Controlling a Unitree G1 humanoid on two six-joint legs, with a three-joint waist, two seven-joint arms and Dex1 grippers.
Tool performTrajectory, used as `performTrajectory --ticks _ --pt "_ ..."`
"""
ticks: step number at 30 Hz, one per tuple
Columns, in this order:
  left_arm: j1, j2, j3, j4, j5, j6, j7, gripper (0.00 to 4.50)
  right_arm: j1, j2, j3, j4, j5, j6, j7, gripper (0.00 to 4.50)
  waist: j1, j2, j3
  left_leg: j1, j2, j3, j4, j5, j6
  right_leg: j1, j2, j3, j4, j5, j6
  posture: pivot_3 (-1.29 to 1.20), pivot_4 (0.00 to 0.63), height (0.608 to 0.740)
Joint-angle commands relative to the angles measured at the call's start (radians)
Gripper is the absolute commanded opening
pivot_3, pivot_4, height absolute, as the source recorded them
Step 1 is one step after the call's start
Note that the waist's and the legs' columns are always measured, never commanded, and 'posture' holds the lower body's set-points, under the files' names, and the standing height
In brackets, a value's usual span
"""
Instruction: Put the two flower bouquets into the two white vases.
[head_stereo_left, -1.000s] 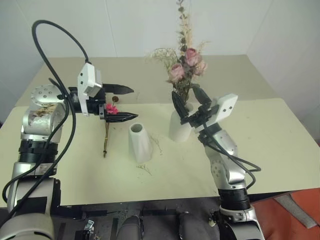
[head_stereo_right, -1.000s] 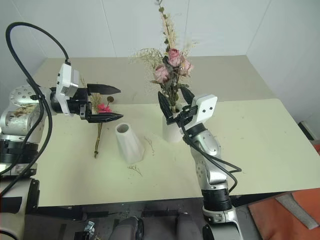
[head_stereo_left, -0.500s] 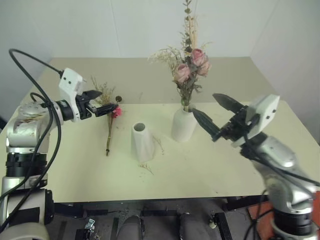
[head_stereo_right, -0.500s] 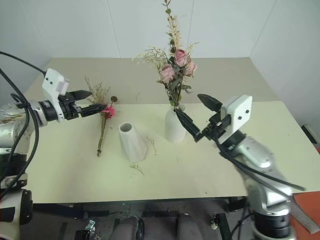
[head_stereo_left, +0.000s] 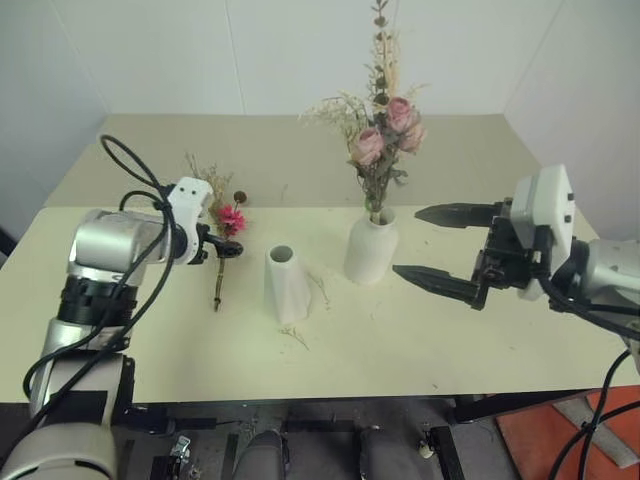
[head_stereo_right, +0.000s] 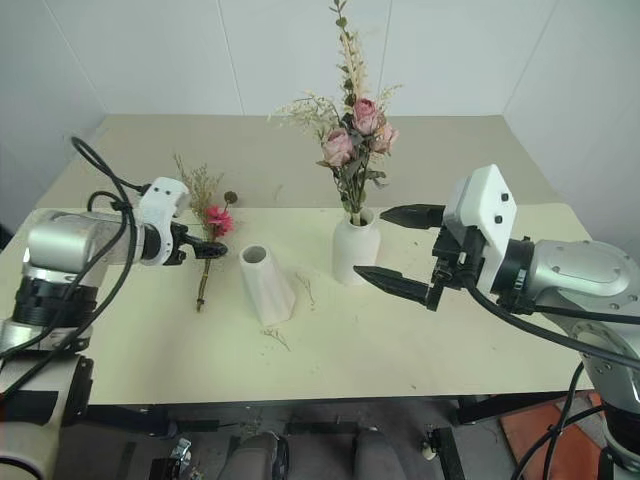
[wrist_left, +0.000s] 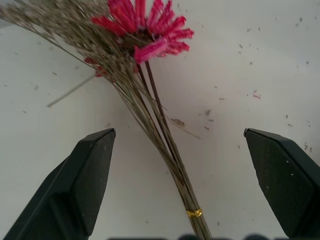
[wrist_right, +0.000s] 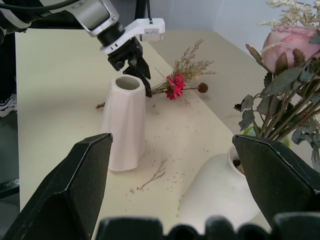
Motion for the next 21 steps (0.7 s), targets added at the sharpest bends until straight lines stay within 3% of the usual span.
performTrajectory --ticks 1,11,15,21 --pt "-0.072 -0.026 -0.042 0.064 0.029 0.023 0.021 4.50 -0.034 -0.022 -0.021 -0.012 0.005 0.006 0.006 4.48 0.001 0.000 0.000 -0.001 0.000 0.000 0.000 0.000 0.000 -0.001 0.000 0.000 0.000 0.000 0.000 0.00 0.150 0.740" --pt "-0.159 -0.100 -0.103 0.330 0.098 -0.085 0.030 4.50 -0.018 -0.040 -0.057 -0.046 0.024 0.036 -0.013 4.48 0.002 0.000 0.000 -0.001 0.000 0.000 0.000 0.000 0.000 -0.001 0.000 0.000 0.000 0.000 0.000 0.00 0.150 0.740" --pt "-0.185 -0.117 -0.105 0.395 0.117 -0.118 0.022 3.64 0.004 -0.045 -0.077 -0.063 0.024 0.041 -0.018 4.50 0.002 0.000 0.000 0.000 0.000 0.000 0.000 0.000 0.000 0.000 0.000 0.000 0.000 0.000 0.000 0.00 0.150 0.740" --pt "-0.206 -0.131 -0.104 0.420 0.139 -0.130 0.004 1.67 0.017 -0.046 -0.085 -0.079 0.020 0.042 -0.020 4.50 0.002 0.000 0.000 -0.001 -0.001 0.000 0.000 0.000 0.000 0.000 0.000 0.000 0.000 0.000 0.000 0.00 0.150 0.740"
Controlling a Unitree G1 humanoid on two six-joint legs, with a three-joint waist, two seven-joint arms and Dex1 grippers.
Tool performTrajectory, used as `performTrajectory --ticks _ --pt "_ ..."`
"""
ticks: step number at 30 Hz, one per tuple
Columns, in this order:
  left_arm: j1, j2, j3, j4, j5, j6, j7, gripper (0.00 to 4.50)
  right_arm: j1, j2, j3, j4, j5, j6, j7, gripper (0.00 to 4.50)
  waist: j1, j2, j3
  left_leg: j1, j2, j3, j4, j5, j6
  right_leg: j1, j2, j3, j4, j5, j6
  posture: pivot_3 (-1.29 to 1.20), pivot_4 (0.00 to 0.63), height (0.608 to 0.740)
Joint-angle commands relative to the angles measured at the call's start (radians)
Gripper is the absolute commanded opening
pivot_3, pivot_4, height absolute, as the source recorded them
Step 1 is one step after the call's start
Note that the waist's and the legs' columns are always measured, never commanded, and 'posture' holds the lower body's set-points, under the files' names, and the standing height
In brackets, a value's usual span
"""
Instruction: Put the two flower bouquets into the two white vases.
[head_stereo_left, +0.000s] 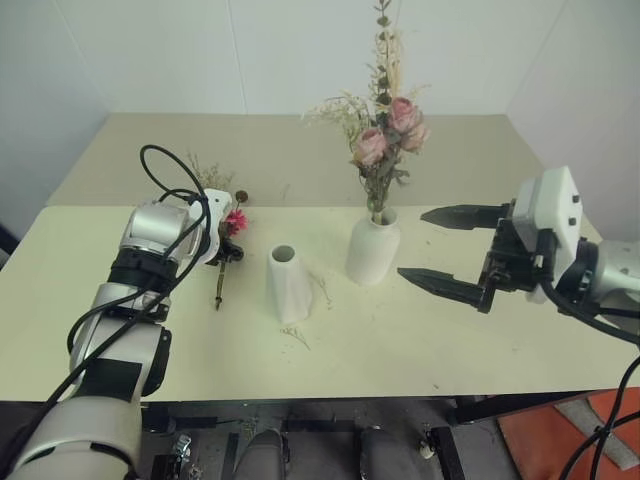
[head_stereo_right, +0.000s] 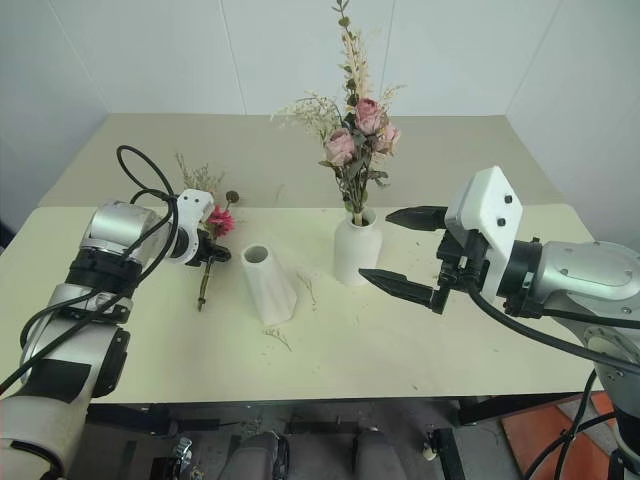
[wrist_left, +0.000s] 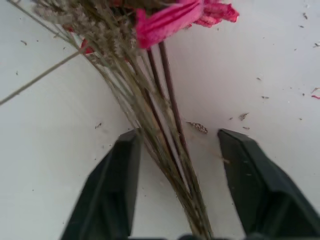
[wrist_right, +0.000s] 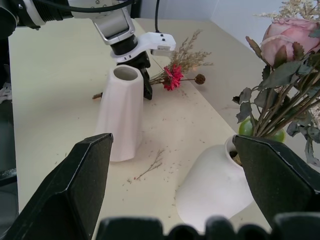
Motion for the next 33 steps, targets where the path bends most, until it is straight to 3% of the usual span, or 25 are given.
performTrajectory --ticks 1,5,9,13,19,24,30,33 --pt "-0.028 -0.005 0.000 0.003 0.016 -0.007 -0.010 1.33 0.000 -0.016 -0.046 -0.031 0.018 -0.001 -0.005 4.50 0.000 0.000 0.000 0.000 0.000 0.000 0.000 0.000 0.000 0.000 0.000 0.000 0.000 0.000 0.000 0.00 0.150 0.740" --pt "-0.029 -0.007 0.008 0.010 0.023 -0.006 -0.008 0.02 0.010 -0.024 -0.057 -0.032 0.022 -0.005 0.016 4.50 0.000 0.000 0.000 -0.001 0.000 0.000 0.000 0.000 0.000 0.000 0.000 0.000 0.000 0.000 0.000 0.00 0.150 0.740" --pt "-0.026 -0.012 0.056 0.001 0.031 -0.029 0.042 0.02 0.034 -0.029 -0.072 -0.034 0.022 -0.010 0.036 4.50 0.000 0.000 0.000 0.000 0.000 0.000 0.000 0.000 0.000 0.000 0.000 0.000 0.000 0.000 0.000 0.00 0.150 0.740" --pt "0.008 -0.043 0.232 -0.139 -0.013 -0.153 0.145 0.02 0.063 -0.031 -0.090 -0.036 0.016 -0.013 0.049 4.50 0.001 0.000 0.000 -0.001 0.000 0.000 0.000 0.000 0.000 0.000 0.000 0.000 0.000 0.000 0.000 0.00 0.150 0.740" --pt "0.022 -0.093 0.527 -0.378 -0.200 -0.246 0.151 0.02 0.098 -0.020 -0.117 -0.050 0.008 -0.017 0.031 4.50 0.000 -0.001 0.000 -0.002 0.000 0.000 0.000 0.000 0.000 -0.001 -0.001 0.000 0.001 0.000 0.000 0.00 0.150 0.740" --pt "0.103 -0.121 0.718 -0.515 -0.514 -0.313 -0.090 0.02 0.137 0.004 -0.135 -0.076 0.007 -0.025 0.001 4.50 0.000 0.000 0.000 -0.001 0.001 0.000 0.000 0.000 0.000 0.000 -0.001 0.000 0.001 0.000 0.000 0.00 0.150 0.740" --pt "0.169 -0.029 0.735 -0.529 -0.747 -0.308 -0.428 0.02 0.194 0.028 -0.180 -0.116 0.015 -0.022 -0.036 4.50 0.000 0.000 0.000 0.000 0.000 0.000 0.001 0.000 -0.001 0.000 -0.001 0.000 0.000 0.000 0.000 0.00 0.150 0.740" --pt "0.187 -0.015 0.699 -0.516 -0.778 -0.373 -0.570 0.02 0.221 0.034 -0.194 -0.128 0.013 -0.026 -0.044 4.50 0.002 0.000 0.000 0.001 0.000 0.000 0.001 0.000 -0.001 0.002 -0.001 0.000 0.000 0.000 0.000 0.00 0.150 0.740"
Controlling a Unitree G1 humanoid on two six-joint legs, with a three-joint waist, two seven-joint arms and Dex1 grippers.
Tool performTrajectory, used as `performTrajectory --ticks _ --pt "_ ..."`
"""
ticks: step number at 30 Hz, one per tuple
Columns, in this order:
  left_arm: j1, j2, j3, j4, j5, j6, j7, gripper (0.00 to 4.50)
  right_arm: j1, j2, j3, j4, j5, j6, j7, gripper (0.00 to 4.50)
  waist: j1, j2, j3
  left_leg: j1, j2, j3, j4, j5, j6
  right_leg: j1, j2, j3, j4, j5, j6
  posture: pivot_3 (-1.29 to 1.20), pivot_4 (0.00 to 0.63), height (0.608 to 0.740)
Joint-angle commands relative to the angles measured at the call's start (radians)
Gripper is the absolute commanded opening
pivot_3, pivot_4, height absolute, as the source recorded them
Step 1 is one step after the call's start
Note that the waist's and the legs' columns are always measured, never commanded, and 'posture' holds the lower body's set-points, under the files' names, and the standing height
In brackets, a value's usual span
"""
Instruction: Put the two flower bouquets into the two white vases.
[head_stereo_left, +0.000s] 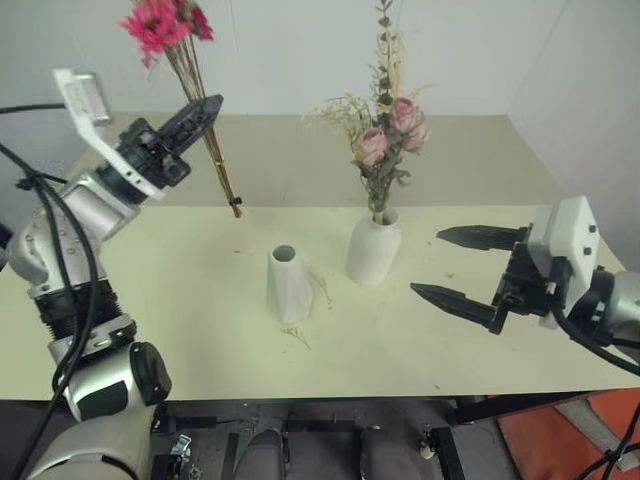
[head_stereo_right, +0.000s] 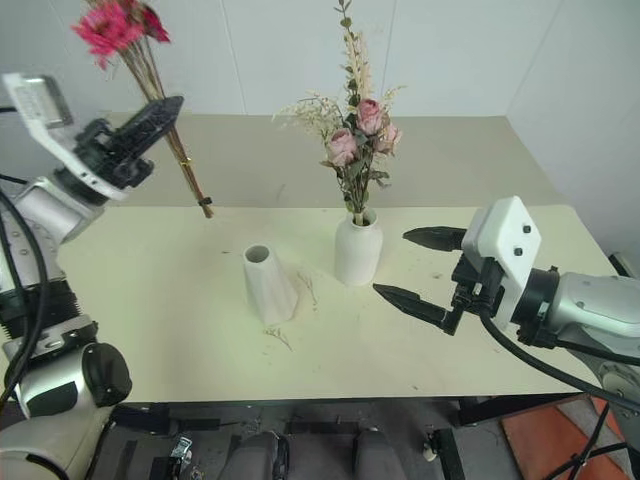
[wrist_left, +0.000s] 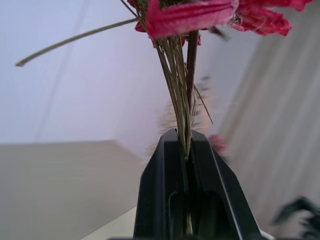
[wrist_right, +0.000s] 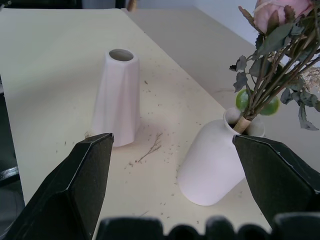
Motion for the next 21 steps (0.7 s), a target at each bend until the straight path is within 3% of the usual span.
performTrajectory --ticks 1,10,21 --pt "-0.013 0.011 -0.039 0.003 -0.053 -0.075 -0.155 0.02 0.021 0.007 -0.052 -0.039 0.011 -0.026 -0.017 4.50 0.002 0.000 0.000 0.001 0.000 0.000 0.000 0.000 0.000 0.001 0.000 0.000 0.000 0.000 0.000 0.00 0.150 0.740" --pt "-0.022 -0.027 -0.207 0.091 -0.009 -0.225 -0.387 0.02 0.067 0.024 -0.074 -0.074 0.010 -0.029 -0.055 4.50 -0.001 0.000 0.000 0.000 0.000 0.000 0.004 0.000 0.000 0.001 0.001 0.000 0.000 0.000 0.000 0.00 0.150 0.740" --pt "-0.039 -0.047 -0.275 0.235 0.048 -0.339 -0.475 0.02 0.090 0.011 -0.096 -0.097 0.028 -0.012 -0.081 4.50 -0.002 0.000 0.000 -0.001 0.000 -0.001 0.006 -0.001 0.001 0.001 0.001 0.000 0.001 0.000 0.000 0.00 0.150 0.740"
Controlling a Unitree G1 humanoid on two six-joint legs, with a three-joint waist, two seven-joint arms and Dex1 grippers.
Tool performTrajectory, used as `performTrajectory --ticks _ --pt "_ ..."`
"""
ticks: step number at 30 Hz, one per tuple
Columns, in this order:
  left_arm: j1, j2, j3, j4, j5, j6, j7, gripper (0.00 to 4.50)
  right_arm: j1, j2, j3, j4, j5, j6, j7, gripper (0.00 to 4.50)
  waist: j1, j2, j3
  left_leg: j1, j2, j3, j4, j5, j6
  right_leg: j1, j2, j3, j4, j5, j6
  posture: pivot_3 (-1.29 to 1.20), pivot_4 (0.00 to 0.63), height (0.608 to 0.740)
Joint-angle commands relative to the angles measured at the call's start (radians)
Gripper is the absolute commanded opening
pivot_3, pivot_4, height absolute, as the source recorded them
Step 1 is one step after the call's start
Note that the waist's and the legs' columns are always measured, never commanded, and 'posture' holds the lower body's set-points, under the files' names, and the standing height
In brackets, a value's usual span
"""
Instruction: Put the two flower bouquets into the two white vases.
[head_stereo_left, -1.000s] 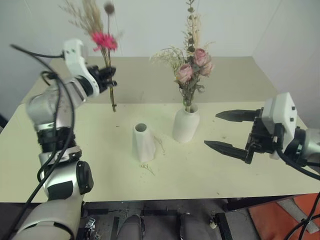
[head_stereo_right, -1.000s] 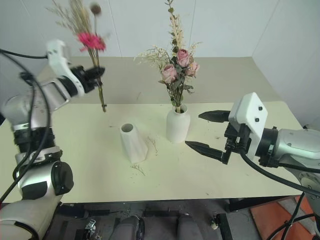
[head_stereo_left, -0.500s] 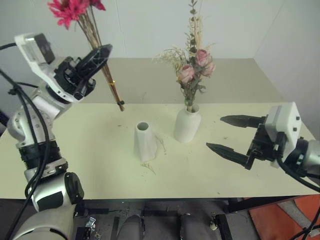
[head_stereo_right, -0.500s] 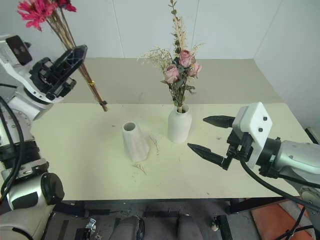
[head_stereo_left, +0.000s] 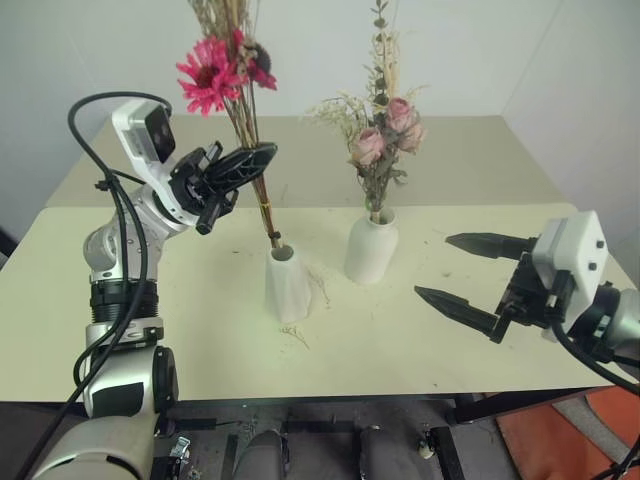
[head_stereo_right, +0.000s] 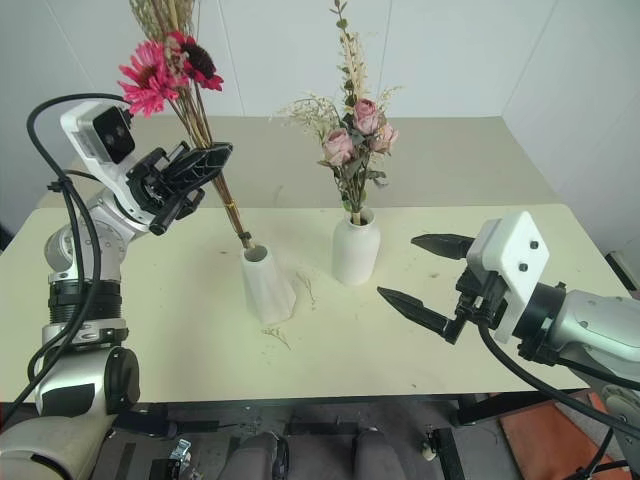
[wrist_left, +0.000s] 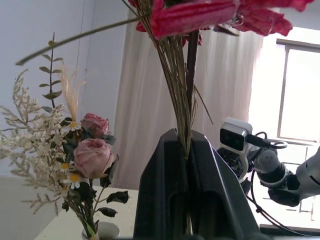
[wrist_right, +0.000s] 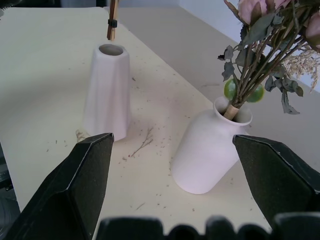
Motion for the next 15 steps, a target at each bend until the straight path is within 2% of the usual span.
performTrajectory --ticks 1,15 --pt "-0.022 -0.001 0.002 -0.003 0.000 -0.029 -0.022 0.02 0.004 -0.012 -0.050 -0.037 0.026 -0.007 -0.014 4.50 0.000 0.000 0.000 0.000 0.000 0.000 0.000 0.000 0.000 0.000 0.000 0.000 0.000 0.000 0.000 0.00 0.150 0.740" --pt "0.003 -0.029 -0.021 -0.018 0.018 -0.039 -0.014 0.02 0.023 -0.024 -0.050 -0.042 0.023 -0.015 -0.030 4.50 0.001 0.000 0.000 0.000 0.000 0.000 0.001 0.000 0.000 0.000 0.000 0.000 0.000 0.000 0.000 0.00 0.150 0.740"
